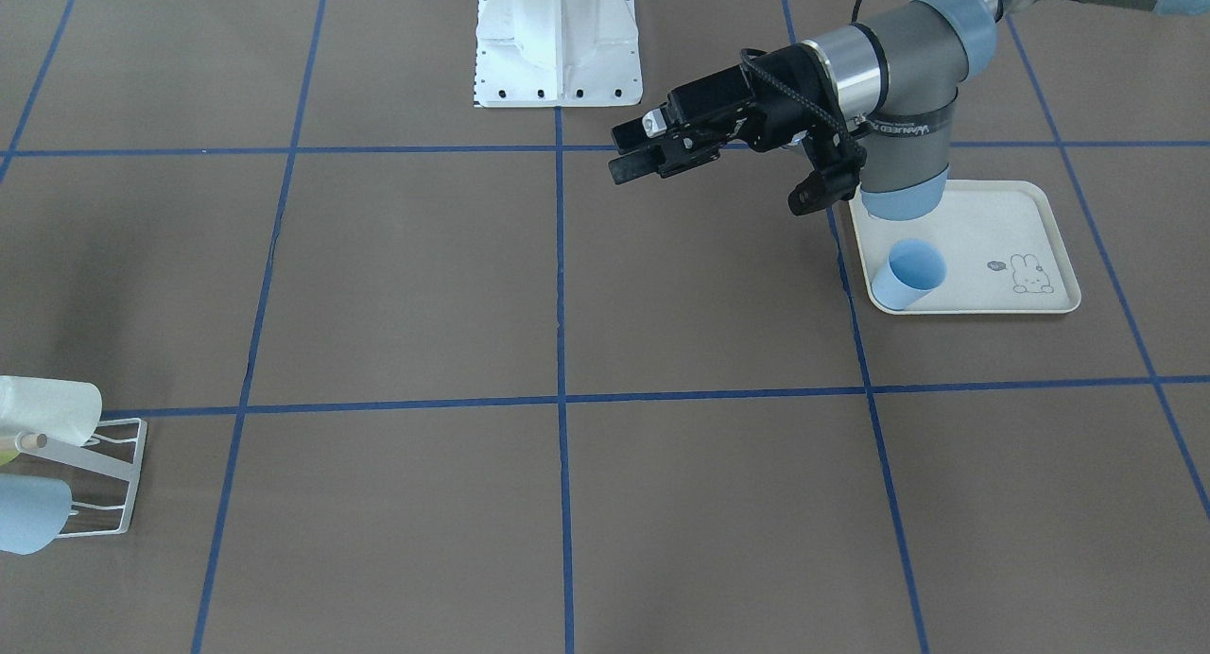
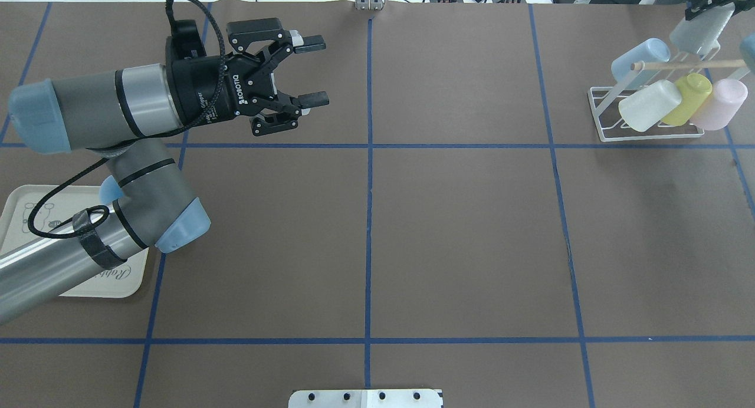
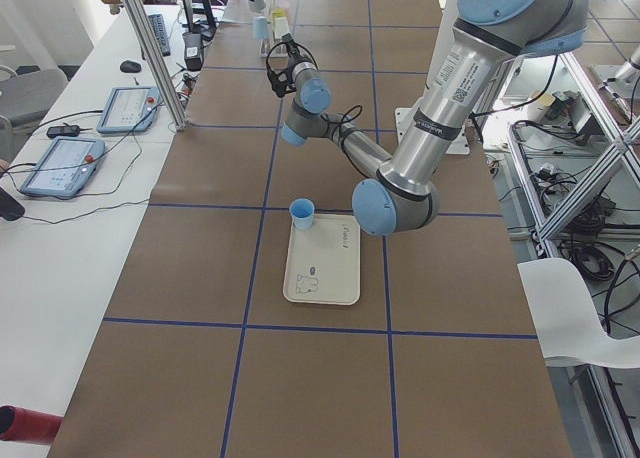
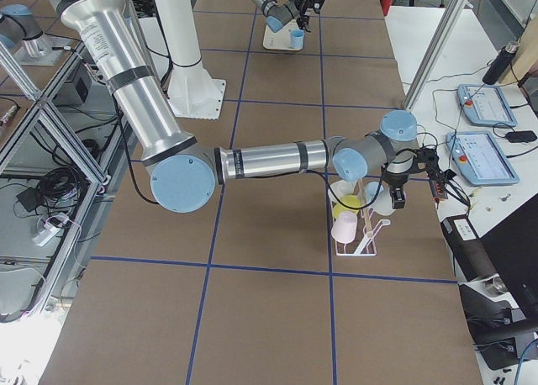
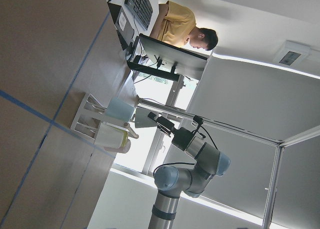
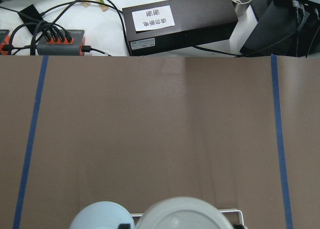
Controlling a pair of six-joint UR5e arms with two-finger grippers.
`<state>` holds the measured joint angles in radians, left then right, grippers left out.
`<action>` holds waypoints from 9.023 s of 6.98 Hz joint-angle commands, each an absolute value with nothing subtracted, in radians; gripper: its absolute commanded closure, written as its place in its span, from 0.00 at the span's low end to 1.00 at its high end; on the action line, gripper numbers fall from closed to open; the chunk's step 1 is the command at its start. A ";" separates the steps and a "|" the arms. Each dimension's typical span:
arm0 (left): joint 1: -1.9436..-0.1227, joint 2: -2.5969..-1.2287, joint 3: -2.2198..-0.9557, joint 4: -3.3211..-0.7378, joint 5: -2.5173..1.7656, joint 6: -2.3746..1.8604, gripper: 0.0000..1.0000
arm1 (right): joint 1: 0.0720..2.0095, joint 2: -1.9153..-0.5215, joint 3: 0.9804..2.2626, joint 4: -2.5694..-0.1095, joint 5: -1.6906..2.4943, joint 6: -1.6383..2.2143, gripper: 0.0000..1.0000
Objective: Transfer IKEA cup to right arm and place on rack
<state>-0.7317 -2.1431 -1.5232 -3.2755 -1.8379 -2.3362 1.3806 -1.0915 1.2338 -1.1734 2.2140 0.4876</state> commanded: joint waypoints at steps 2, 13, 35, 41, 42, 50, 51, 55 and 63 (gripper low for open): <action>-0.733 -2.143 -1.523 -3.275 -1.838 -2.336 0.16 | 1.373 -1.100 1.232 -1.169 2.212 0.486 1.00; -0.739 -2.149 -1.525 -3.269 -1.839 -2.336 0.16 | 1.310 -1.108 1.223 -1.164 2.164 0.500 0.00; -0.894 -1.583 -1.738 -2.111 -2.181 -0.836 0.84 | 1.313 -1.316 1.600 -1.161 2.293 0.663 0.00; -1.157 -1.442 -1.886 -2.053 -2.187 -0.716 1.00 | 1.312 -1.325 1.601 -1.161 2.298 0.664 0.00; -1.172 -1.431 -1.969 -1.961 -2.190 -0.680 1.00 | 1.312 -1.324 1.601 -1.163 2.302 0.664 0.00; -0.851 -2.095 -1.904 -1.935 -2.291 -1.387 1.00 | 1.115 -1.224 1.864 -1.151 2.284 1.340 0.00; -0.842 -2.095 -1.885 -2.089 -2.283 -1.519 1.00 | 1.083 -1.215 1.897 -1.150 2.284 1.406 0.00; -0.769 -2.140 -1.668 -2.801 -2.052 -1.947 1.00 | 1.020 -1.218 1.911 -0.748 2.287 1.844 0.00; -0.716 -2.276 -1.401 -3.522 -1.772 -2.472 1.00 | 0.801 -1.215 1.913 -0.134 1.895 2.402 0.00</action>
<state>-0.7190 -2.2581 -1.4054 -3.5044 -1.7877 -2.4213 0.8501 -1.2150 1.9123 -0.2056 1.9733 2.3582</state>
